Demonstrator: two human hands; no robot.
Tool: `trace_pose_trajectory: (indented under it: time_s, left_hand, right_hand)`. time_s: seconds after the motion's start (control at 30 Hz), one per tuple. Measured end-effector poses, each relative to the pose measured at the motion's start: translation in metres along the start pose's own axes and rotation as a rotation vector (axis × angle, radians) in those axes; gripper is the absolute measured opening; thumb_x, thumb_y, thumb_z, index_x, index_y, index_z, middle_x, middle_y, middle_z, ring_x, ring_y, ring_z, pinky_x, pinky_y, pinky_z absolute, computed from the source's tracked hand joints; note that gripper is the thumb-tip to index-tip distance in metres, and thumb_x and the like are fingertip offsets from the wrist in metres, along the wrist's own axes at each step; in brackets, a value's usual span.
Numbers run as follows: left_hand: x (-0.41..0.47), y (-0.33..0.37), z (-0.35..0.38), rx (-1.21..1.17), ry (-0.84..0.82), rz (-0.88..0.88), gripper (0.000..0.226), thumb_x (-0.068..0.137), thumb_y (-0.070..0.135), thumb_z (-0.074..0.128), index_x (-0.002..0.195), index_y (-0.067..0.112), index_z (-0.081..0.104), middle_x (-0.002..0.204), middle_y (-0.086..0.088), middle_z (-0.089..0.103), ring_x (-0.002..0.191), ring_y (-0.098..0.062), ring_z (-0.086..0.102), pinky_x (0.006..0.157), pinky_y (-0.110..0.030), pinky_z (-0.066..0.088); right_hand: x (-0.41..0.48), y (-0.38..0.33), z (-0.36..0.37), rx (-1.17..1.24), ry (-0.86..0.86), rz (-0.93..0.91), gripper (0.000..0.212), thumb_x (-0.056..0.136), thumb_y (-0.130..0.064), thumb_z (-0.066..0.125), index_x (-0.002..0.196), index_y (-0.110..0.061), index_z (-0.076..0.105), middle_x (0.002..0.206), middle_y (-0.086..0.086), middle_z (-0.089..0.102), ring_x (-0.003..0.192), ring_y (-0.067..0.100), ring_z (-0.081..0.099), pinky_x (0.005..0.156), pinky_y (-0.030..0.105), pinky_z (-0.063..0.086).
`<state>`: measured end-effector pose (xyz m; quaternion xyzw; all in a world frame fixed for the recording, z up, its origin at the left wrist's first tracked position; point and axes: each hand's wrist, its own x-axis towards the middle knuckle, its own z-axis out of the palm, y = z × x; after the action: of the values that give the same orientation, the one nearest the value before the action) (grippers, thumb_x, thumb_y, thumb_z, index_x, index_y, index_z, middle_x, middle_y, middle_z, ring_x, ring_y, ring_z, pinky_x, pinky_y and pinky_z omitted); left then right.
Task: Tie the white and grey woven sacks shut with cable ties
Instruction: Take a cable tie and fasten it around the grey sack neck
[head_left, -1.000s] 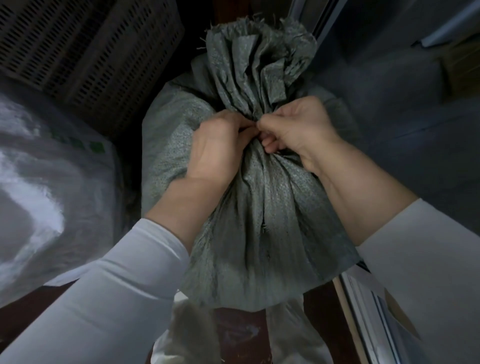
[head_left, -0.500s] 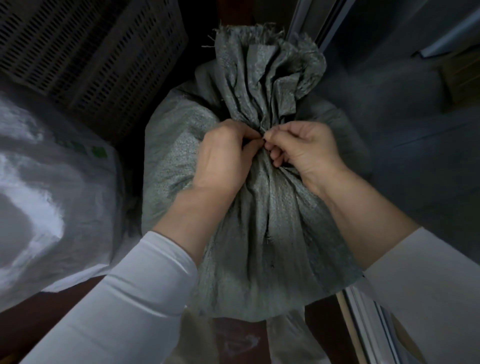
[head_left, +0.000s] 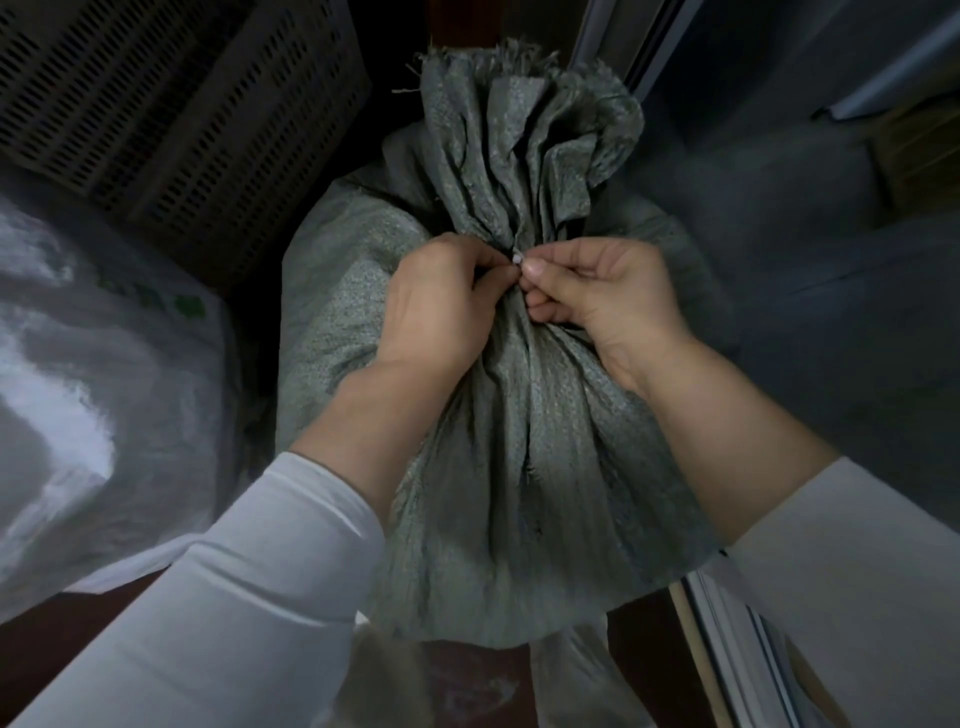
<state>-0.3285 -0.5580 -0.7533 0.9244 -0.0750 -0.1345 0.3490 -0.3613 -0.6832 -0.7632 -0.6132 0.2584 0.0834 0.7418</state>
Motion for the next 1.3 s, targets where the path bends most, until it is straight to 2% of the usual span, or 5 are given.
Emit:
trace_pose_trajectory:
  time_s: [0.53, 0.77, 1.0, 1.13, 1.3]
  left_hand:
    - [-0.013, -0.001, 0.009, -0.033, 0.176, 0.095, 0.018, 0.083, 0.025, 0.066, 0.092, 0.012, 0.073, 0.093, -0.010, 0.069, 0.087, -0.025, 0.064, 0.075, -0.030, 0.042]
    - [-0.014, -0.005, 0.020, 0.029, 0.223, 0.164, 0.019, 0.080, 0.015, 0.057, 0.079, 0.003, 0.070, 0.078, -0.018, 0.065, 0.074, -0.033, 0.063, 0.065, -0.031, 0.036]
    - [-0.009, -0.006, 0.021, -0.004, 0.246, 0.147, 0.020, 0.084, 0.015, 0.057, 0.085, 0.000, 0.070, 0.084, -0.019, 0.066, 0.081, -0.033, 0.063, 0.071, -0.031, 0.039]
    - [-0.009, -0.005, 0.018, -0.055, 0.255, 0.114, 0.021, 0.088, 0.017, 0.058, 0.092, 0.000, 0.069, 0.093, -0.018, 0.068, 0.089, -0.032, 0.063, 0.076, -0.029, 0.038]
    - [-0.007, -0.002, 0.017, -0.085, 0.223, 0.055, 0.023, 0.091, 0.024, 0.057, 0.100, 0.006, 0.069, 0.103, -0.012, 0.068, 0.098, -0.027, 0.062, 0.081, -0.031, 0.040]
  right_hand:
    - [-0.006, 0.001, 0.015, -0.089, 0.228, -0.045, 0.019, 0.084, -0.003, 0.065, 0.068, -0.014, 0.065, 0.042, -0.009, 0.053, 0.037, 0.000, 0.043, 0.036, 0.013, 0.034]
    - [-0.005, 0.002, 0.014, -0.117, 0.187, -0.073, 0.015, 0.080, -0.005, 0.070, 0.073, -0.018, 0.069, 0.044, -0.013, 0.059, 0.041, -0.002, 0.045, 0.041, 0.011, 0.036]
    - [-0.008, 0.004, 0.003, -0.025, 0.093, -0.071, 0.026, 0.086, 0.007, 0.057, 0.108, -0.005, 0.063, 0.057, -0.008, 0.066, 0.049, 0.000, 0.057, 0.052, 0.012, 0.048]
    - [-0.007, -0.004, 0.001, -0.027, 0.068, -0.058, 0.011, 0.083, 0.006, 0.062, 0.085, -0.004, 0.066, 0.053, -0.004, 0.066, 0.049, 0.003, 0.061, 0.051, 0.015, 0.052]
    - [-0.006, -0.011, 0.002, -0.118, 0.036, -0.065, 0.019, 0.085, 0.004, 0.061, 0.073, -0.011, 0.062, 0.055, -0.001, 0.063, 0.045, 0.004, 0.061, 0.050, 0.016, 0.052]
